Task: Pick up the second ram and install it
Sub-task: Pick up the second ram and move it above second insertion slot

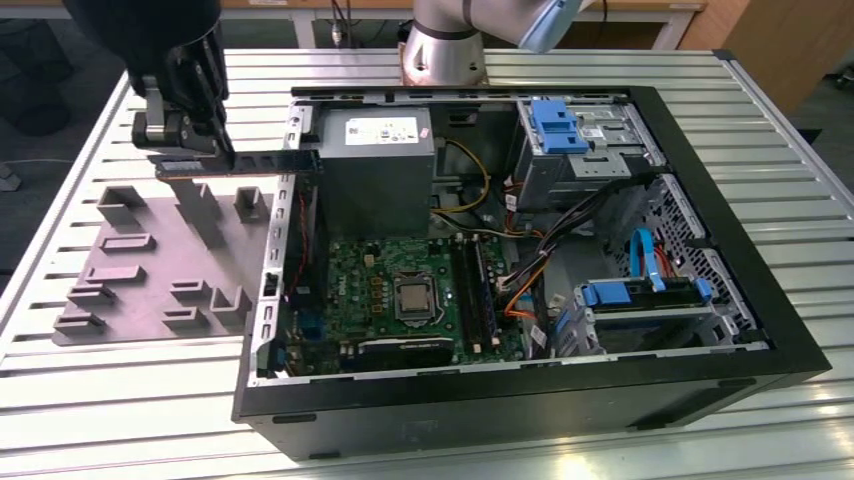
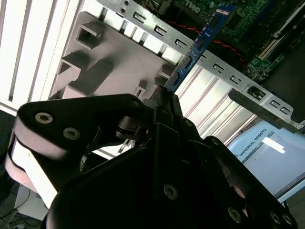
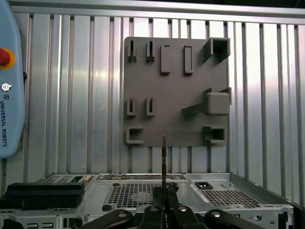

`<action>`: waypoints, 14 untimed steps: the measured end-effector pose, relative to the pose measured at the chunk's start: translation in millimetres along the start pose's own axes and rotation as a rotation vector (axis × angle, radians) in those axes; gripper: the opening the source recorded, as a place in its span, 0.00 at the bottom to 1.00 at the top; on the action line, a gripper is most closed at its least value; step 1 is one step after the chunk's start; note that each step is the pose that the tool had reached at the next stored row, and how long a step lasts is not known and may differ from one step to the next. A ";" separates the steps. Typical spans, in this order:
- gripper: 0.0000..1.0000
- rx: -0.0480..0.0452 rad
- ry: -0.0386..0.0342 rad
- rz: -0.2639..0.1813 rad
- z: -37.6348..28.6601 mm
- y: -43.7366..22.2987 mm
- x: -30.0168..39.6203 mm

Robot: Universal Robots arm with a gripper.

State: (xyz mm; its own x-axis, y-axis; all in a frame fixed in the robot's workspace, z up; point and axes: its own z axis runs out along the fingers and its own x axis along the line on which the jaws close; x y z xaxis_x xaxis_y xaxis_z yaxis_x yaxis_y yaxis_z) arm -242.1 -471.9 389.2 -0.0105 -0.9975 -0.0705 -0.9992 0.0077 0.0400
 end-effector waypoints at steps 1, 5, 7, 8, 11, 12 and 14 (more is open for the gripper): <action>0.14 0.0000 0.0000 0.000 -0.1 -2.0 0.0; 0.14 0.0000 0.0001 0.000 -0.5 -10.7 -0.1; 0.14 0.0000 0.0001 0.000 -0.6 -15.4 -0.2; 0.14 -0.0001 0.0001 0.000 -0.7 -17.3 -0.2; 0.14 -0.0001 0.0001 0.000 -0.9 -22.8 -0.2; 0.14 0.0000 0.0001 0.000 -1.0 -24.7 -0.3; 0.14 0.0001 0.0000 0.000 -1.1 -28.3 -0.3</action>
State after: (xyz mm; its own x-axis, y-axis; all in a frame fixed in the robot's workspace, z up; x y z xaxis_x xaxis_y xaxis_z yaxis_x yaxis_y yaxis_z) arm -213.8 -471.9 389.1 -0.0106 -0.9975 -0.0705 -0.9992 0.0078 0.0400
